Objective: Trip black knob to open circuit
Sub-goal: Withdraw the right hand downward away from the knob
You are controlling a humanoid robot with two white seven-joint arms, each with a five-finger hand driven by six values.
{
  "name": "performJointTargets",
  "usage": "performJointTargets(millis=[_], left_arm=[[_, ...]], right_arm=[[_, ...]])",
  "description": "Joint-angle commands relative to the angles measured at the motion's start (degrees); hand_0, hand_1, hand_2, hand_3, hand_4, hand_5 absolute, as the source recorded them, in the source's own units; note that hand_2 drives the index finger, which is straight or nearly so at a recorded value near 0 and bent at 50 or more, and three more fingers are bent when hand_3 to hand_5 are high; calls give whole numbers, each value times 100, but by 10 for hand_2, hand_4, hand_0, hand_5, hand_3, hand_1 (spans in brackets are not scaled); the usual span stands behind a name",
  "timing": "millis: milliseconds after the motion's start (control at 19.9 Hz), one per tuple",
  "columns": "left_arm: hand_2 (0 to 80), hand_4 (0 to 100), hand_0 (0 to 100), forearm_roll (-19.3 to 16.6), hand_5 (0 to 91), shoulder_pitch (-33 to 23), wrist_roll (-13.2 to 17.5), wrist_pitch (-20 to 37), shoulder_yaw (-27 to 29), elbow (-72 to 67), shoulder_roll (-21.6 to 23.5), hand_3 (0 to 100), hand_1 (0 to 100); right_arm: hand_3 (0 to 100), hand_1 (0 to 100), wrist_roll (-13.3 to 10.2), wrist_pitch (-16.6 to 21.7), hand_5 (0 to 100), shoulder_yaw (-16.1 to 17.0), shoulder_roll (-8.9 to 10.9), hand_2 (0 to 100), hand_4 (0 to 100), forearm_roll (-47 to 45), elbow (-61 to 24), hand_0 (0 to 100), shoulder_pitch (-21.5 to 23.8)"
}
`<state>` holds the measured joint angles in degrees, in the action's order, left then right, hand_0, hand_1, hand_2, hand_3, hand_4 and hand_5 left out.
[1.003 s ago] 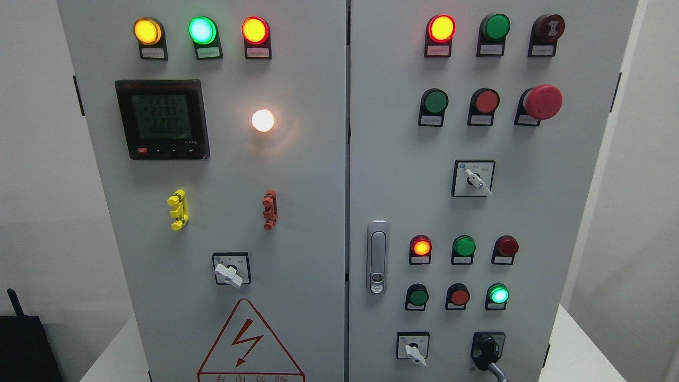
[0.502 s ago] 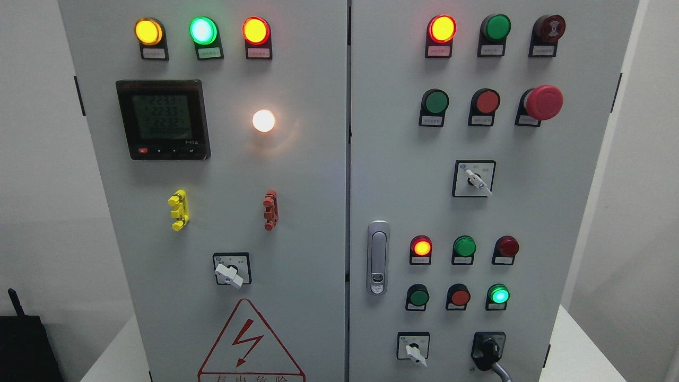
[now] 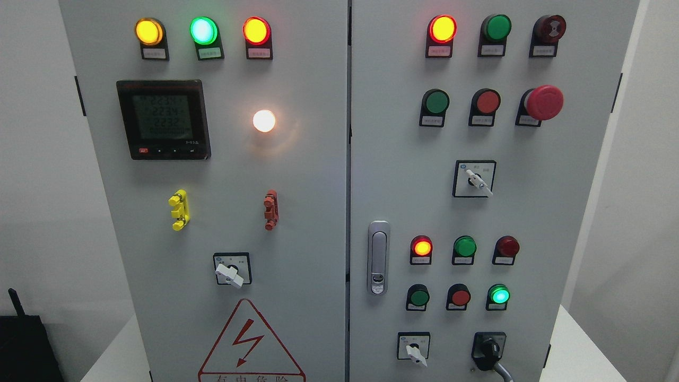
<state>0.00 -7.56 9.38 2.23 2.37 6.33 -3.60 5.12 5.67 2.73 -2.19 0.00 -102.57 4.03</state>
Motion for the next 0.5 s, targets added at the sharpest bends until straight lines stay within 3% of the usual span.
performJointTargets(millis=[0, 452], left_arm=[[0, 0, 120, -132, 0, 0, 2, -3, 0, 0, 0, 0, 389], [0, 0, 120, -132, 0, 0, 2, 6, 0, 0, 0, 0, 389]], right_arm=[[1000, 0, -2, -4, 1000, 61, 43, 0, 1000, 35, 9, 0, -8], [1000, 0, -2, -4, 1000, 88, 52, 0, 1000, 35, 9, 0, -8]])
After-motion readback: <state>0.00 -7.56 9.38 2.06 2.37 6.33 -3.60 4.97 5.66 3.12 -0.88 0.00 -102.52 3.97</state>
